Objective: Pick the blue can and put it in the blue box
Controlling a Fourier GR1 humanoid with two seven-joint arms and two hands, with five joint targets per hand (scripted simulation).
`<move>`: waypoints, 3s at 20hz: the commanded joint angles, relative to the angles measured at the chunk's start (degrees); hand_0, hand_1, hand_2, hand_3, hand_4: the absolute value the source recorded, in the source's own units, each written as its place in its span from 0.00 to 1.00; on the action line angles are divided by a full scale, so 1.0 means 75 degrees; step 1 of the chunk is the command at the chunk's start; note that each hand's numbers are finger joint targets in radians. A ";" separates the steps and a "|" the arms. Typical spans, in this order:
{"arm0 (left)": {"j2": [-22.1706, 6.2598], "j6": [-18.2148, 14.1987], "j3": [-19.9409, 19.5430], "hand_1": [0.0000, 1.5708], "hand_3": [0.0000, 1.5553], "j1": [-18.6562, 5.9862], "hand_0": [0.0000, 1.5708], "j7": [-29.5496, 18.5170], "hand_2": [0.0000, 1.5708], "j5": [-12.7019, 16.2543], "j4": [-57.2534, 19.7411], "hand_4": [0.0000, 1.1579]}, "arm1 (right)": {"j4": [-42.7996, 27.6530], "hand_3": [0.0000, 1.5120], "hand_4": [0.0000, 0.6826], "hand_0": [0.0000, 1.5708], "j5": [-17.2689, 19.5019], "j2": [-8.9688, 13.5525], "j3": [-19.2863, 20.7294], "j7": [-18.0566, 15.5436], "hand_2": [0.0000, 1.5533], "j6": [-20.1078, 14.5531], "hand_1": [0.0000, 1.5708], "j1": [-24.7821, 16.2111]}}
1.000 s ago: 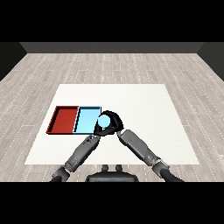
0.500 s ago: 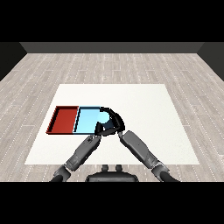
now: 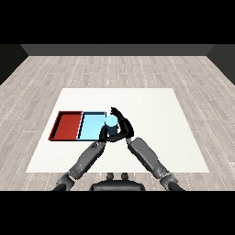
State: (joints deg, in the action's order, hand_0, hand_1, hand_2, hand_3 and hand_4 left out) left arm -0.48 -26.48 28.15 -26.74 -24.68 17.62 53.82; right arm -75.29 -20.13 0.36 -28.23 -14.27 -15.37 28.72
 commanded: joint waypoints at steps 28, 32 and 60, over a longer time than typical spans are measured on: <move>-0.1907 0.0578 -0.2323 1.00 0.97 -0.0766 1.00 0.1159 1.00 -0.0539 -0.2259 0.94 | -0.3345 0.00 0.00 0.00 -0.0799 0.1767 0.3218 -0.0201 0.00 0.1538 0.00 -0.3636; -0.2006 0.0709 -0.2672 1.00 0.98 -0.1686 1.00 0.1370 1.00 -0.0690 -0.3738 0.92 | -0.3126 0.00 0.00 0.00 -0.0388 0.1420 0.2998 -0.0113 0.00 0.1147 0.00 -0.3111; -0.1514 0.0618 -0.2139 0.00 0.00 -0.2481 0.00 0.3063 0.00 -0.2139 -0.7157 0.00 | -0.2126 0.00 0.00 0.00 -0.0723 0.1275 0.3521 -0.0279 0.00 0.1819 0.00 -0.2968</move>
State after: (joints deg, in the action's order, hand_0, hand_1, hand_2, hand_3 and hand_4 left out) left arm -11.52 -20.60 11.77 -48.40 -3.50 2.36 2.78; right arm -88.29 -25.70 10.36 -0.75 -18.37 -0.96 6.63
